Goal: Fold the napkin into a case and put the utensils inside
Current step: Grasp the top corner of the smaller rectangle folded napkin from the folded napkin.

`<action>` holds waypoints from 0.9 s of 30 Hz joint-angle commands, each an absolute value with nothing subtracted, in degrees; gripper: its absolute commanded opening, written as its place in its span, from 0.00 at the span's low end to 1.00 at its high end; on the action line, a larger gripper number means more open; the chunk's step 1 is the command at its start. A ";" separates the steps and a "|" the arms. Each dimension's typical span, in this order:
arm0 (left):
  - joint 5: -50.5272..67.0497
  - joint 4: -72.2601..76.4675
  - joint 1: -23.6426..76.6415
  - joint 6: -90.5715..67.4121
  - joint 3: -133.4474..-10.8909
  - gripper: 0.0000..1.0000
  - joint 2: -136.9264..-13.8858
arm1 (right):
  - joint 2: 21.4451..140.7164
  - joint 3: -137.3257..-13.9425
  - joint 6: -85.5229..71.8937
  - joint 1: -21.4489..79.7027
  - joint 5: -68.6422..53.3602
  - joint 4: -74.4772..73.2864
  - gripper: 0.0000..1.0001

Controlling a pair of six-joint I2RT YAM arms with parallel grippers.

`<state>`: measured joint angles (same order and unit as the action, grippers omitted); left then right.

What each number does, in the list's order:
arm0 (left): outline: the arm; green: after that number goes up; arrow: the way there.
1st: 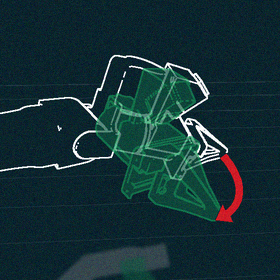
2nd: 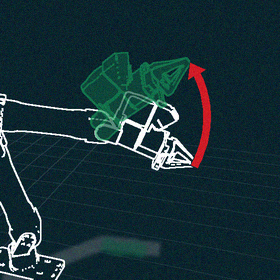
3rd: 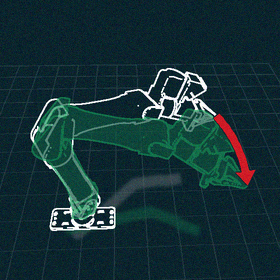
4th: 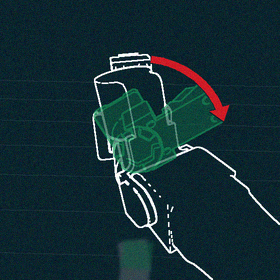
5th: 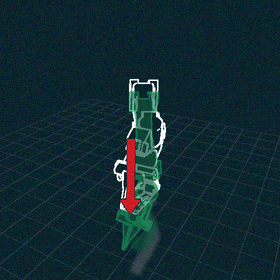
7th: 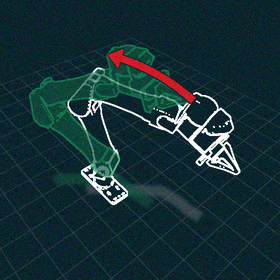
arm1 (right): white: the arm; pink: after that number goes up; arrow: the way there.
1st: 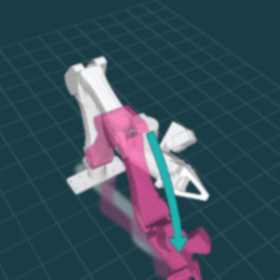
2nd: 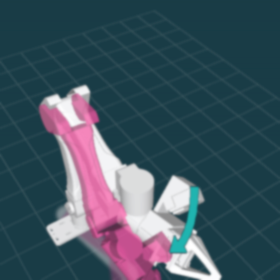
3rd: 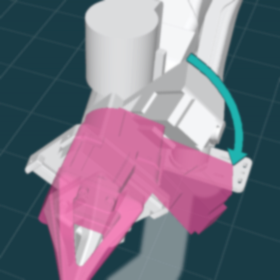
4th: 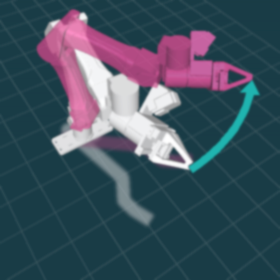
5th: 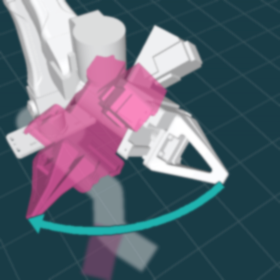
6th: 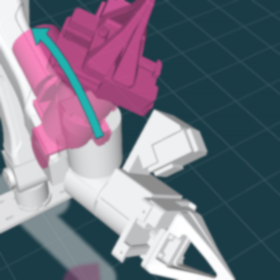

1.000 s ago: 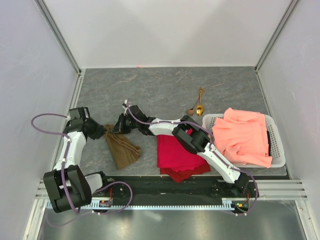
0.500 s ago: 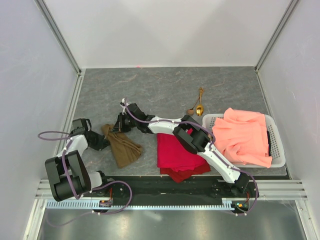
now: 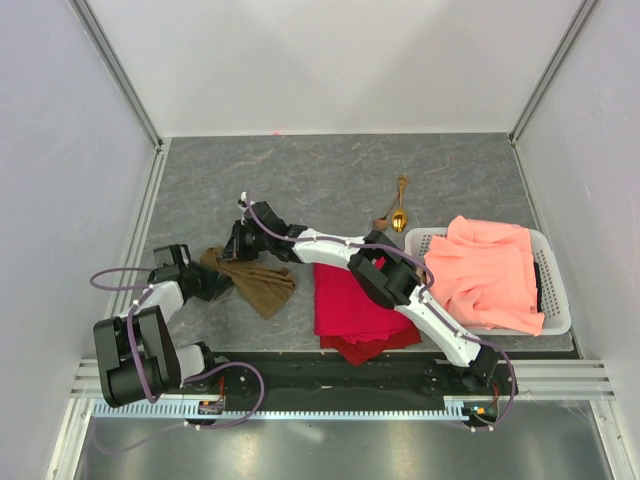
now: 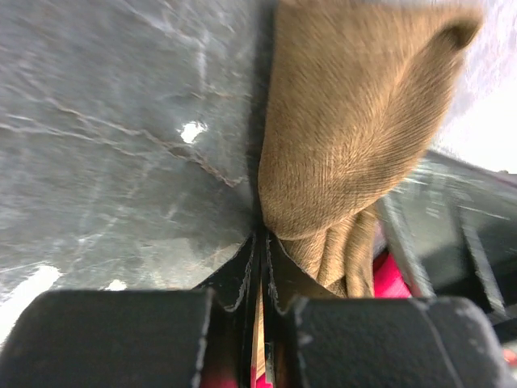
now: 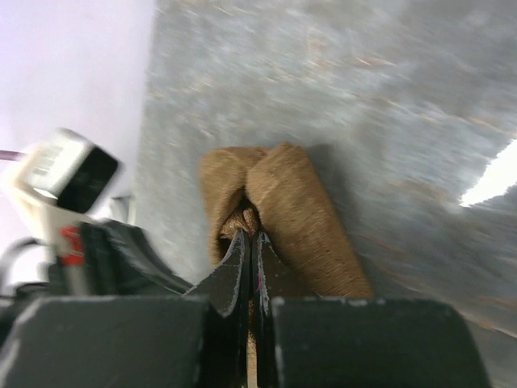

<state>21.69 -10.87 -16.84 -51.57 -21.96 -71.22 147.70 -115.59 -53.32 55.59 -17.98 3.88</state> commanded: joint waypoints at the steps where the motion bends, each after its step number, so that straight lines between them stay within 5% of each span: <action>1: 16.44 -17.82 -15.56 -49.31 -20.04 0.06 -72.34 | 148.27 -119.71 -57.39 56.78 -16.61 4.65 0.00; 12: 14.42 -37.70 -18.00 -46.06 -38.38 0.21 -59.59 | 148.28 -115.93 -54.94 56.16 -17.14 6.15 0.00; 18: 9.94 -37.72 -24.95 -41.67 -46.04 0.10 -69.07 | 148.01 -115.84 -53.79 56.07 -17.40 5.98 0.00; 27: 10.63 -34.81 -25.84 -34.54 -51.50 0.08 -87.18 | 147.22 -115.22 -53.26 56.16 -17.40 5.98 0.00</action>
